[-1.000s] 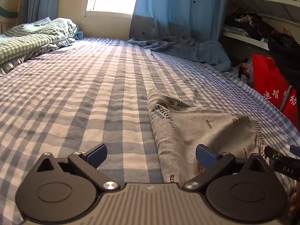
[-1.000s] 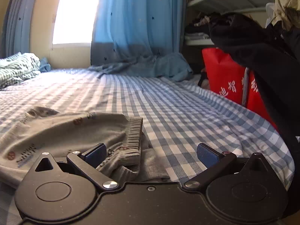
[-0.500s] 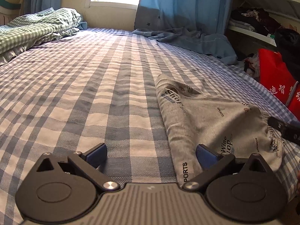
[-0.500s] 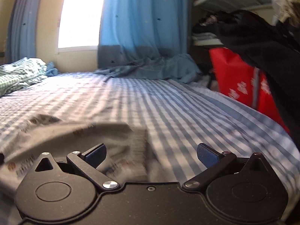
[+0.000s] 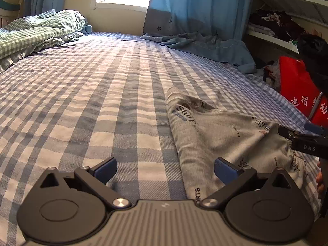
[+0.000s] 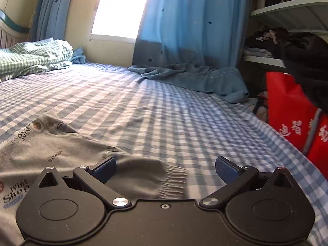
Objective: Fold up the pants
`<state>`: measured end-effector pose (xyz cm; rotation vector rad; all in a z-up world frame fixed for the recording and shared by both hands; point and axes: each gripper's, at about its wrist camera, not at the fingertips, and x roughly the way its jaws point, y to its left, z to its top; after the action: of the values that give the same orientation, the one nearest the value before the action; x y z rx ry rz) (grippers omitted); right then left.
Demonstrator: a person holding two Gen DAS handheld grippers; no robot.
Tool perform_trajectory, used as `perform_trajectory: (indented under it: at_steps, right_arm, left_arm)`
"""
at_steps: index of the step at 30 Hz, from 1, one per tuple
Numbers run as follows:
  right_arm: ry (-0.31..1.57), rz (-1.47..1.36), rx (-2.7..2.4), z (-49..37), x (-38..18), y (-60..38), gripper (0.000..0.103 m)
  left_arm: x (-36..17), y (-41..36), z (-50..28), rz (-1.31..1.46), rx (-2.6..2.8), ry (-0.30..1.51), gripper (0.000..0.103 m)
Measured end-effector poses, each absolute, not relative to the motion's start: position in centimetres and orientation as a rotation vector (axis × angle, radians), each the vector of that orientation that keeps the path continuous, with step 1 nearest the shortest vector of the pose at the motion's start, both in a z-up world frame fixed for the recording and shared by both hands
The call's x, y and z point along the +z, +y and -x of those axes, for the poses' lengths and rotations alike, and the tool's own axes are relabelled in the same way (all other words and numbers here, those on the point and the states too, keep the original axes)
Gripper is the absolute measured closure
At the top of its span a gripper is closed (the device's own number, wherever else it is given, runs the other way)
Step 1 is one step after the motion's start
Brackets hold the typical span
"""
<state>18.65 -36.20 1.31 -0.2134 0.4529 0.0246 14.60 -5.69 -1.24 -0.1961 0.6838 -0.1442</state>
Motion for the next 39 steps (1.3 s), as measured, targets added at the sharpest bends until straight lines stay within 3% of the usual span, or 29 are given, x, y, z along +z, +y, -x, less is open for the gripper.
perform_trajectory:
  at_steps: [8,23,29,33,39]
  right_arm:
    - [0.676,-0.186,0.257,-19.9,-1.5,-42.8,0.001]
    - [0.674,-0.312,0.447,-24.7,-1.8,-44.5,0.000]
    - [0.669,-0.203,0.418,-24.4,-1.7,-42.8,0.001]
    - [0.655,-0.199,0.421,-24.0,-1.8,-42.7,0.013]
    - [0.643,-0.241,0.415,-23.6,-1.8,-43.2,0.030]
  left_arm:
    - [-1.2,-7.4,-17.6,0.184,-0.182,0.712,0.000]
    - [-2.4,-8.5,-19.9,0.198,-0.186,0.746,0.000]
    - [-2.2,-8.4,-19.7,0.199,-0.190,0.749,0.000]
    - [-1.9,-7.9,-19.1,0.249,-0.229,0.737,0.000]
    - [-1.8,-7.2,-18.8,0.313,-0.237,0.729,0.020]
